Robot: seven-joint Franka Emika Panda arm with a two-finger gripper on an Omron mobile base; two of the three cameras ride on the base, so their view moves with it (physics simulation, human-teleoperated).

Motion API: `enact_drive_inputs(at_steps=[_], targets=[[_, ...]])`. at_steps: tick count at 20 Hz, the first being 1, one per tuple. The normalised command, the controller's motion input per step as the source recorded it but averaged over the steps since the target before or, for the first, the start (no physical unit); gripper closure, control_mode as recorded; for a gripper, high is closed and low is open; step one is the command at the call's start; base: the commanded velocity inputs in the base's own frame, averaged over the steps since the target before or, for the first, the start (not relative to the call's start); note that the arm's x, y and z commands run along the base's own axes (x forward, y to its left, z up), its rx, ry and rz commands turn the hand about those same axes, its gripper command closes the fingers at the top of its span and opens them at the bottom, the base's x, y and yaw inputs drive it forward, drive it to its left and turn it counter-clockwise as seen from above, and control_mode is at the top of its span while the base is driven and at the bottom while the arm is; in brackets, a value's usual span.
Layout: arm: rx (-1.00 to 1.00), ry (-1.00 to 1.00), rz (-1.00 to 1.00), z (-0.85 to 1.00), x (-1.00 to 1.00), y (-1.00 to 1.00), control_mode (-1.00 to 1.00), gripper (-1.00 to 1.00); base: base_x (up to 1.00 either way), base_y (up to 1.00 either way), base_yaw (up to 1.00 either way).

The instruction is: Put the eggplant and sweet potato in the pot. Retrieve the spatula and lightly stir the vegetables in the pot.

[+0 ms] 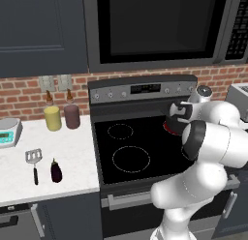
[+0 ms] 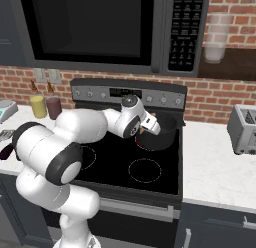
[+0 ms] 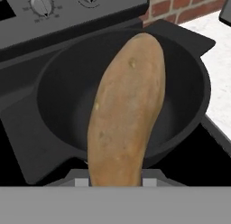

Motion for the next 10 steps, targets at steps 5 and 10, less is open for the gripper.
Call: enact_drive_inputs(at_steps=[5, 10], targets=[[0.00, 0.00, 0.00, 0.00, 0.00, -0.03, -1.00, 1.00, 0.00, 0.00, 0.00], [0.00, 0.00, 0.00, 0.00, 0.00, 0.00, -1.00, 1.00, 0.00, 0.00, 0.00]])
